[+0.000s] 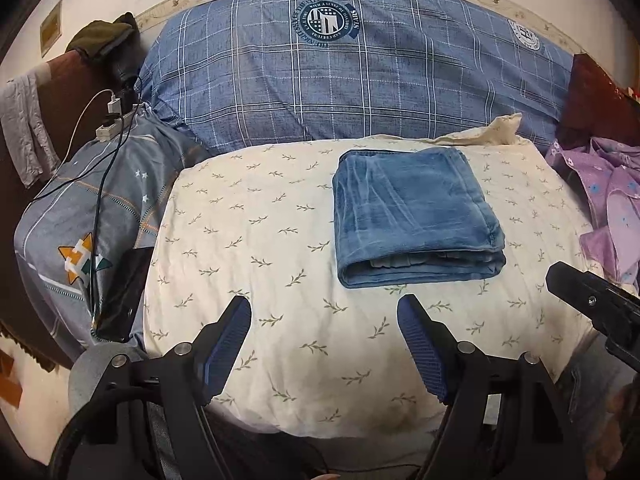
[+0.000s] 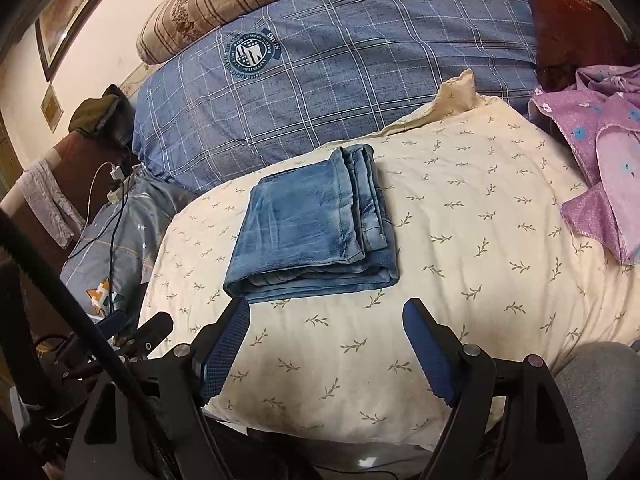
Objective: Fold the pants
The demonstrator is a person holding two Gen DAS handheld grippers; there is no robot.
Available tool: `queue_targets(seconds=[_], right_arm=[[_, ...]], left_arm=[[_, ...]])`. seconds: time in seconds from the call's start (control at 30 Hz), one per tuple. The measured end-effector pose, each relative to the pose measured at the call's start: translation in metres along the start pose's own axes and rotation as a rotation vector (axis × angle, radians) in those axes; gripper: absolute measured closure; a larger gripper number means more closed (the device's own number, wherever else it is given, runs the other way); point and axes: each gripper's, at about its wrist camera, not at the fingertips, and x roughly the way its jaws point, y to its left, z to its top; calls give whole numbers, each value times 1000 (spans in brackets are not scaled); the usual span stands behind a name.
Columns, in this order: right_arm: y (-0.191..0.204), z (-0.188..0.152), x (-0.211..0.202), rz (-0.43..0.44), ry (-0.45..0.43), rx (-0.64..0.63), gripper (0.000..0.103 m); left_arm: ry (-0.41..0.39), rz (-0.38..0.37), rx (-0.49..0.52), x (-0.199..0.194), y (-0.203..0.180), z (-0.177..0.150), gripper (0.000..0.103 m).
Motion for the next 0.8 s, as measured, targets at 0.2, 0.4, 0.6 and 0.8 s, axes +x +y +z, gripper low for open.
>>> queue_targets(seconds=[0.2,0.4,0.6,0.8], right_arm=[[4,0,-1,-9,2,-17,23],[5,0,-3,-14,-4,-23,23],[7,0,-4,-31,1,-27,23],[7,0,-3,-44,12,-31,23]], left_arm=[[-3,4,8,-2,-4,-2,27],[-3,3,8,-3,-5,-2,27],[-1,2,7,-3,-5,-2,27],[0,1,9,-3,-4,-2,27]])
